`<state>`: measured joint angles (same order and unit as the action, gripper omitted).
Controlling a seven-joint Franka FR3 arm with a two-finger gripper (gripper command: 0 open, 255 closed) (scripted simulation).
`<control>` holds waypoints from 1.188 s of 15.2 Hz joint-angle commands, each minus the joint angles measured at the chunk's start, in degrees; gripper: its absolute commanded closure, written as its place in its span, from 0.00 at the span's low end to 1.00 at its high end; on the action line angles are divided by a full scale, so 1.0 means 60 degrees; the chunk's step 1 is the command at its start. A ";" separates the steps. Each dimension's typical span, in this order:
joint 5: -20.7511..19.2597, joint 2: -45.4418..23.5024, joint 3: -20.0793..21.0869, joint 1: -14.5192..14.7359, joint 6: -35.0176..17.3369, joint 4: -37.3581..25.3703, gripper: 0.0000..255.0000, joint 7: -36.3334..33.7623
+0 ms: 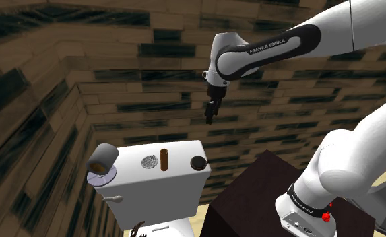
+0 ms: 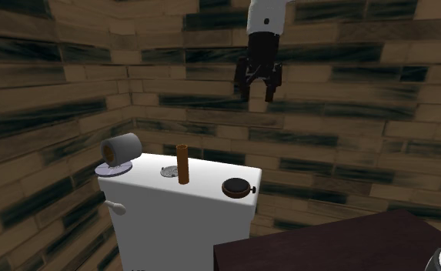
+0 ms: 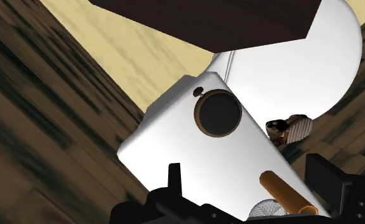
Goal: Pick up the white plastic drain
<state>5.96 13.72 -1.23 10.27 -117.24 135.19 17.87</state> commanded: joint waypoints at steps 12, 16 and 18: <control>-0.0374 -0.4271 0.0767 0.0865 -0.2271 -0.2272 0.00 0.1539; -0.0702 -0.5552 0.0979 0.1143 -0.2696 -0.3206 0.00 0.1854; -0.0892 -0.6186 0.1066 0.1301 -0.2861 -0.3713 0.00 0.1995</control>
<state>1.26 -20.83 4.92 17.61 -134.20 115.43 29.35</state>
